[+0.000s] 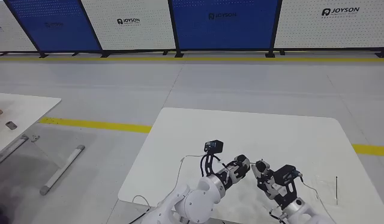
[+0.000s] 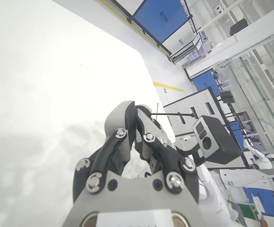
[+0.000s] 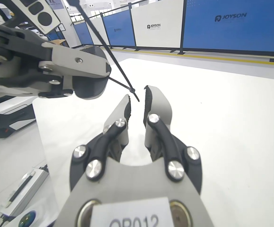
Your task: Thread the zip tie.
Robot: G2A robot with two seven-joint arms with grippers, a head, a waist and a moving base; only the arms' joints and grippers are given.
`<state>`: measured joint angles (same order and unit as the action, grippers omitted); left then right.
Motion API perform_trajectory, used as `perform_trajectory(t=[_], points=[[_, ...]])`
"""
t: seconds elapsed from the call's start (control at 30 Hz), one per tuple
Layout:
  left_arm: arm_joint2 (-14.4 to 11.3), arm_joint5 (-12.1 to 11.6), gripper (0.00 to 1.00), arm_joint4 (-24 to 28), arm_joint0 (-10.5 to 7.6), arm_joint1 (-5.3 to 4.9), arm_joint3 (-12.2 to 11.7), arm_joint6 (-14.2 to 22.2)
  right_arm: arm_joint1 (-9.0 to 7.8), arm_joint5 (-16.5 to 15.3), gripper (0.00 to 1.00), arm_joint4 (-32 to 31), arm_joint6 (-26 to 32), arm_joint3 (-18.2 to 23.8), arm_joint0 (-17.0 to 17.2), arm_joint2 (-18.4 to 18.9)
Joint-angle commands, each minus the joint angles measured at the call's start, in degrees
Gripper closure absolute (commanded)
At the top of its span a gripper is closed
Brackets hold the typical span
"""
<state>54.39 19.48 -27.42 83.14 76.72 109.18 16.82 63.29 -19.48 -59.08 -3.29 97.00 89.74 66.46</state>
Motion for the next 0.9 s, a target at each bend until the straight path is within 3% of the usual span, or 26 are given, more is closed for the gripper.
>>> perform_trajectory(t=[0.0, 0.2, 0.27, 0.53, 0.87], points=[[-0.08, 0.00, 1.00, -0.38, 0.17, 0.11, 0.11, 0.19, -0.10, 0.00, 0.84, 0.36, -0.10, -0.08, -0.11, -0.08], [-0.41, 0.00, 1.00, -0.56, 0.09, 0.48, -0.25, 0.94, -0.39, 0.00, 0.89, 1.05, 0.21, -0.19, -0.49, -0.37], [-0.42, 0.00, 1.00, -0.47, 0.05, 0.59, -0.28, 1.03, -0.44, 0.00, 1.00, 1.33, 0.19, -0.30, -0.62, -0.31], [-0.63, -0.16, 1.00, -0.30, -0.27, 0.90, 0.16, 0.40, -0.46, 0.00, 1.00, 2.08, 0.30, -0.90, -0.91, -0.23], [-0.74, -5.83, 1.00, 0.72, -0.07, 0.52, 0.11, 0.23, -0.53, 0.00, 1.00, 2.30, 0.57, -1.13, -1.11, -0.39]])
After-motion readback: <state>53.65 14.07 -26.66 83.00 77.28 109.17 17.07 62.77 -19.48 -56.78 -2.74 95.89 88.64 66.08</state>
